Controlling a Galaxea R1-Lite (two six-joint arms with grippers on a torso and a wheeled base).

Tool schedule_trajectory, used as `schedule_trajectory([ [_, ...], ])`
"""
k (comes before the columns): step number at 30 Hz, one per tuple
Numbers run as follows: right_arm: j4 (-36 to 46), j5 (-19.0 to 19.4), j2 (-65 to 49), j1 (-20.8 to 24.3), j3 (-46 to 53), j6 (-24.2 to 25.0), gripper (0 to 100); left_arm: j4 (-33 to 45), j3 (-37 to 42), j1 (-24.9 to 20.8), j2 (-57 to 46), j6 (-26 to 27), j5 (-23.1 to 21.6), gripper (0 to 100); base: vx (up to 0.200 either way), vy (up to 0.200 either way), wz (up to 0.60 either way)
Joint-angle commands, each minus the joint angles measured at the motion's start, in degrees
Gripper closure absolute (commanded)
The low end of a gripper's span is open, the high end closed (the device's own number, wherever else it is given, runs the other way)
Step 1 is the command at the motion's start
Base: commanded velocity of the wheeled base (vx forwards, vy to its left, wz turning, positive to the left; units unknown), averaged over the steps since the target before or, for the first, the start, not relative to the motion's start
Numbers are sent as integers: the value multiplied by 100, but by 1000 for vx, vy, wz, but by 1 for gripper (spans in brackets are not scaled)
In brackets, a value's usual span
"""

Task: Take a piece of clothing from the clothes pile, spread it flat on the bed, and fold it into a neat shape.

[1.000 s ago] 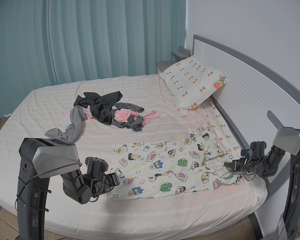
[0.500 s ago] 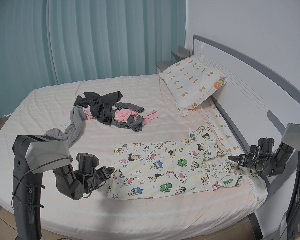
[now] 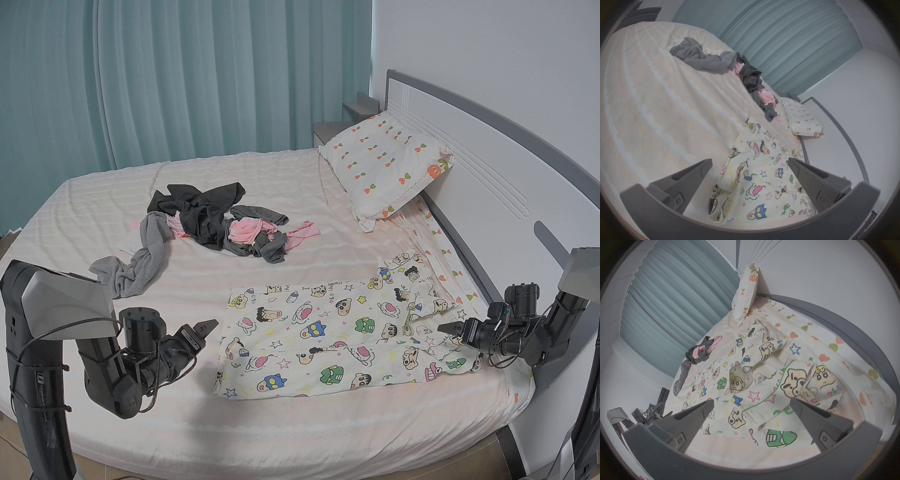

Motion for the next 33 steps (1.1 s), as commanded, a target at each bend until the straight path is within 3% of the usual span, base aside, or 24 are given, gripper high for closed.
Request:
schedule_trajectory([
  [1,42,-31,366,77,15,-78,0,-634,464,-18,467,-29,-19,0,0,0,0],
  [9,244,-67,621,77,-38,-307,0,-634,508,-18,467,-29,-2,0,0,0,0],
  [13,560,-497,753,68,-284,-386,0,-634,552,-26,467,-20,16,0,0,0,0],
  [15,534,-532,762,68,-293,-386,0,-634,552,-26,467,-20,51,0,0,0,0],
  [22,411,-383,428,59,-249,-148,0,-634,552,-70,494,-20,121,0,0,0,0],
  [23,341,-155,287,77,-231,124,0,-634,543,-70,494,-20,121,0,0,0,0],
  [26,218,-40,226,77,-258,467,0,-634,543,-70,494,-11,121,0,0,0,0],
  [33,209,-84,393,112,-302,467,0,-634,543,-70,503,-11,130,0,0,0,0],
])
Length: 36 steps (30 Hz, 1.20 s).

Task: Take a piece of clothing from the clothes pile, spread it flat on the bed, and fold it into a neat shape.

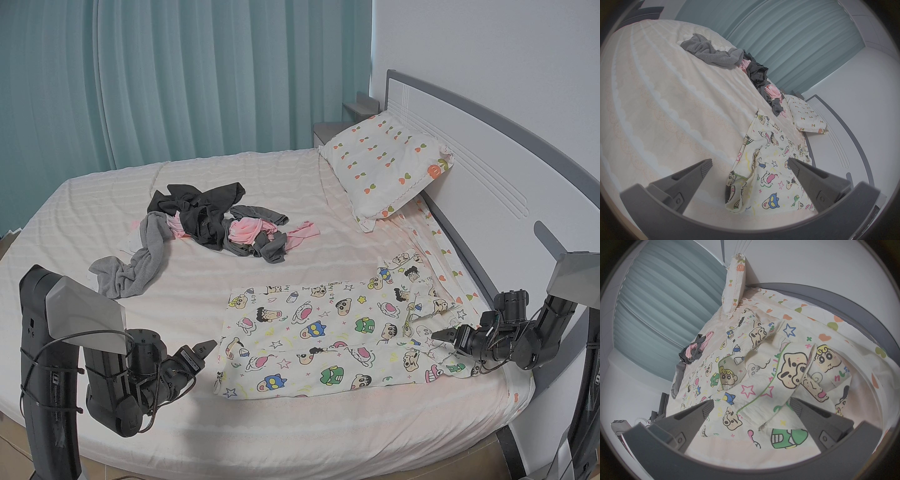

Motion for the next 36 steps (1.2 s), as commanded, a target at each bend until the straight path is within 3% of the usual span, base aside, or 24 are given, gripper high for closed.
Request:
schedule_trajectory([
  [1,-7,-4,7,23,-13,2,0,-102,-3,-2,26,-3,-2,0,0,0,0],
  [10,19,-514,245,67,-21,-200,0,-102,-3,-2,35,-3,7,0,0,0,0],
  [19,-16,-751,631,76,-531,-147,0,-102,-12,-46,79,-3,130,0,0,0,0],
  [20,11,-804,640,76,-558,-147,100,-102,-12,-46,87,6,130,0,0,0,0],
  [36,-33,-812,157,76,-197,-6,100,-102,-38,-55,96,-3,174,0,0,0,0],
])
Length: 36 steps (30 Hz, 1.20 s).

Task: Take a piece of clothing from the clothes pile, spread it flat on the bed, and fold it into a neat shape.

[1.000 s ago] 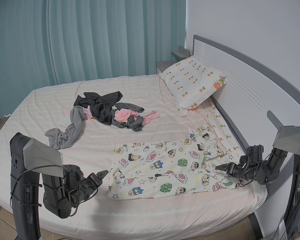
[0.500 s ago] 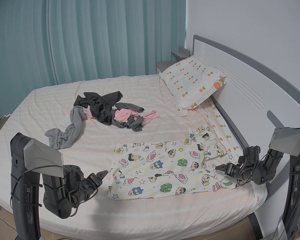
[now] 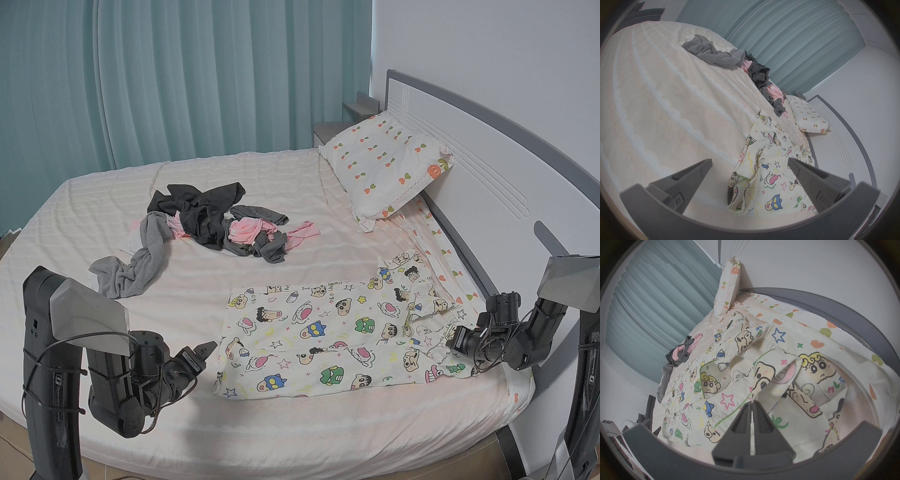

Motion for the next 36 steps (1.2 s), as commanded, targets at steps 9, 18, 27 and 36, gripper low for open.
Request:
schedule_trajectory([
  [9,61,-141,-913,214,452,141,100,-102,-10,4,11,-4,27,0,0,0,0],
  [18,70,-545,-1335,442,707,132,100,-102,-10,-5,11,-4,27,0,0,0,0],
  [27,615,-695,-1845,539,583,115,100,-102,-2,4,11,-4,27,0,0,0,0],
  [36,1301,-844,-2372,829,469,115,100,-102,-2,4,11,-4,36,0,0,0,0],
])
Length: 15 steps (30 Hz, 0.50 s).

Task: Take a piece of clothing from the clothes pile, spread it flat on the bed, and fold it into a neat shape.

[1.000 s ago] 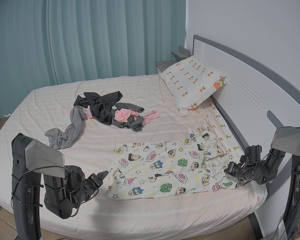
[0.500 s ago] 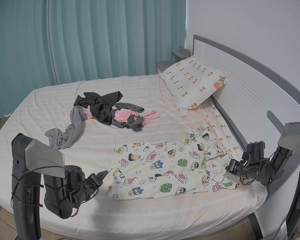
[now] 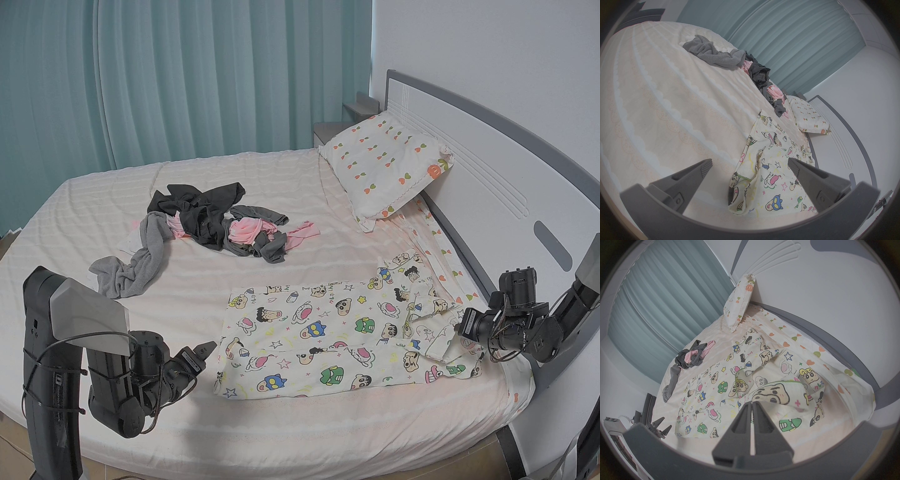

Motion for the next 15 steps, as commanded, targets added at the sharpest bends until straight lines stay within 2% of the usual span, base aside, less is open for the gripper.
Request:
schedule_trajectory([
  [1,202,-68,-326,131,-110,-1,100,-102,-2,3,10,-3,2,0,0,0,0],
  [7,527,-174,-396,157,-277,-1,100,-102,-2,3,10,-3,2,0,0,0,0],
  [15,1546,-218,-678,245,-594,17,100,-102,-2,-6,10,-3,2,0,0,0,0],
])
